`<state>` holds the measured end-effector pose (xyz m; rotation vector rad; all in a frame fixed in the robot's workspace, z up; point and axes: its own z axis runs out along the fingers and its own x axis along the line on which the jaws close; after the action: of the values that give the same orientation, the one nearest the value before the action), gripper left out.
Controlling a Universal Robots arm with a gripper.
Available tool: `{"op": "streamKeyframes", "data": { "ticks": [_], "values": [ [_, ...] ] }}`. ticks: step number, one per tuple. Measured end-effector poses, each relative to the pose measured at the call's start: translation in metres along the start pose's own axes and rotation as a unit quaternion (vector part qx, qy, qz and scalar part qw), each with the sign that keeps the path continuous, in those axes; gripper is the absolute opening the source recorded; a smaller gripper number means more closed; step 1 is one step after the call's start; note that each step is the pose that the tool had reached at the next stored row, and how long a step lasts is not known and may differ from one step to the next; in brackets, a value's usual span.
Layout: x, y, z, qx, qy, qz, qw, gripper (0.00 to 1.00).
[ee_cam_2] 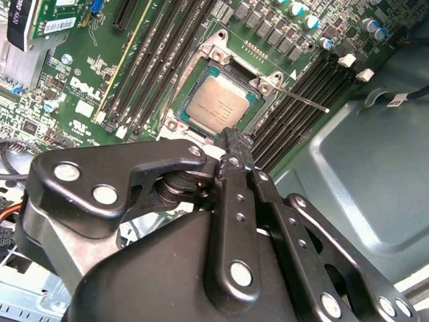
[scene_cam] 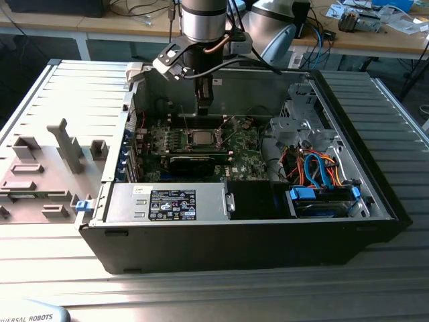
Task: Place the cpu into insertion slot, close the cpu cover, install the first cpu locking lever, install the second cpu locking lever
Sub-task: 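Close the cpu cover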
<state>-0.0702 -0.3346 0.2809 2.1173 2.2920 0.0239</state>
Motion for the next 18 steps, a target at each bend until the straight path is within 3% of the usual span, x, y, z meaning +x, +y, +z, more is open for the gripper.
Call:
{"op": "streamKeyframes", "data": {
  "ticks": [9,18],
  "values": [
    [-0.0005,0.0063,0.0002,0.0002,-0.0019,0.0,1.0,0.11],
    [-0.0006,0.0079,0.0002,0.0002,-0.002,0.0,1.0,0.11]
  ]
}}
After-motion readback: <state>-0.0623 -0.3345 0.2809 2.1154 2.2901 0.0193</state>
